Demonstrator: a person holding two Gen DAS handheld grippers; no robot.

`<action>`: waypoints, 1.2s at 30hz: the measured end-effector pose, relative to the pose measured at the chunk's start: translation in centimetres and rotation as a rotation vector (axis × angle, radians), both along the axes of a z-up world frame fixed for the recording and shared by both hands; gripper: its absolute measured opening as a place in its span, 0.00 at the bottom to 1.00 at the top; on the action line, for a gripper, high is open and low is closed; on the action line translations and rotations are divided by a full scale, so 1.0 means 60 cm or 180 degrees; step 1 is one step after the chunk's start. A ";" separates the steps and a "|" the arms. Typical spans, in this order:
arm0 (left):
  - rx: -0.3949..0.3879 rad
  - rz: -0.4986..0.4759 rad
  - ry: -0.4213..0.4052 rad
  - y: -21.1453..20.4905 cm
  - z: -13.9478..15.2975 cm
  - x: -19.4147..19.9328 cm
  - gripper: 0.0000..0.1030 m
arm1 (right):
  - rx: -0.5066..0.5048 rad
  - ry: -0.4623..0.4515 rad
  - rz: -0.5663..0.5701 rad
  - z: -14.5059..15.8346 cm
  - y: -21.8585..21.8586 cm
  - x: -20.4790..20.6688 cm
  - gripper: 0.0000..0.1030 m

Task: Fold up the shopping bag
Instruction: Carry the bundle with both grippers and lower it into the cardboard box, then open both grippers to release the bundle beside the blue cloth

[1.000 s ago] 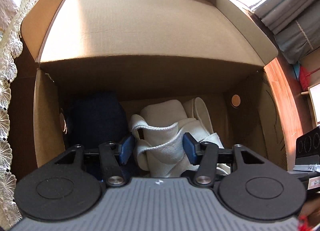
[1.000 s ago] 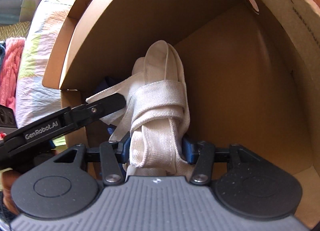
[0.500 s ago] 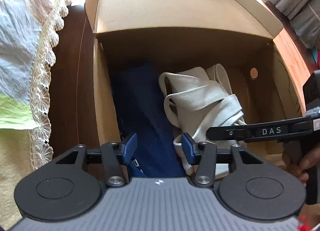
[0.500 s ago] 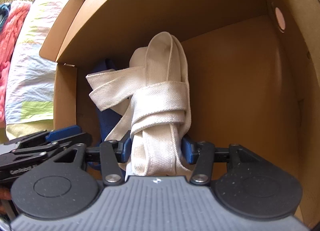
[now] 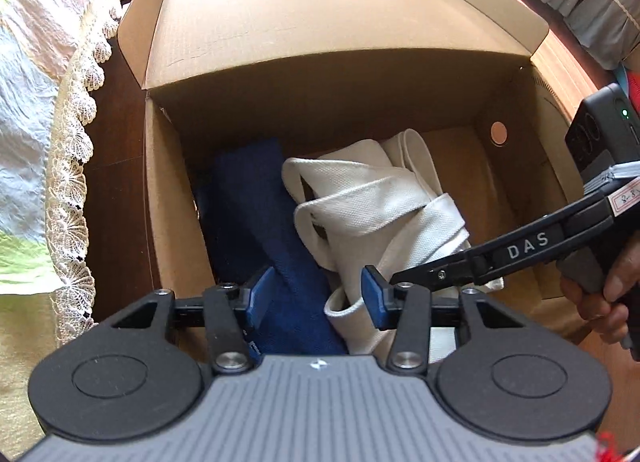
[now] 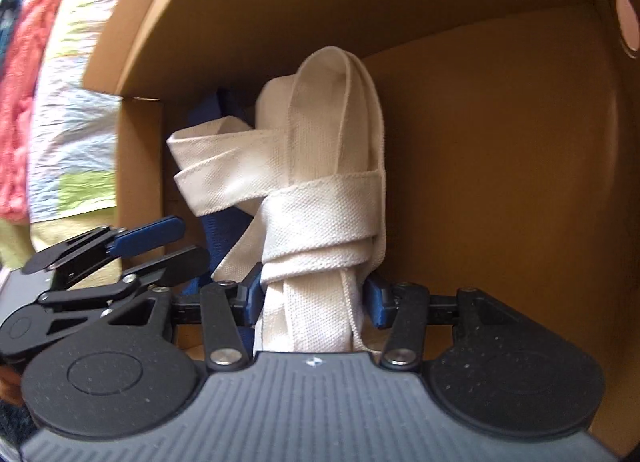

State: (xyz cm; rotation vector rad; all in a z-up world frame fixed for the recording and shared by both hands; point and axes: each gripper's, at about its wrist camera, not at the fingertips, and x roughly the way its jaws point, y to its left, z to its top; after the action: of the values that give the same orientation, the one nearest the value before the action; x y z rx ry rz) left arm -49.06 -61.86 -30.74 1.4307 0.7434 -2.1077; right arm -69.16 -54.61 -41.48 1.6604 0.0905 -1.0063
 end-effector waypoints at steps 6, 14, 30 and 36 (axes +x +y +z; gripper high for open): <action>-0.0061 -0.0058 -0.0083 0.006 -0.002 -0.001 0.50 | 0.0278 -0.0020 0.0006 -0.011 -0.010 -0.004 0.50; -0.0143 -0.0024 -0.0076 0.008 0.024 0.014 0.50 | 0.0353 0.0774 0.0102 0.039 -0.019 0.004 0.75; -0.0184 0.0168 -0.0066 0.029 0.046 0.031 0.50 | -0.0139 0.1428 0.0369 0.103 -0.010 0.027 0.53; -0.0177 0.0242 -0.0025 0.039 0.057 0.039 0.50 | -0.0003 0.1411 0.0185 0.112 0.010 0.024 0.57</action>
State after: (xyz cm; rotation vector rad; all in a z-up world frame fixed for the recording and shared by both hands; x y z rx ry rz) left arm -46.69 -59.51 -27.32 1.3593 0.7192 -2.0480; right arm -67.70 -54.01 -34.73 1.4004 0.4292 -1.3135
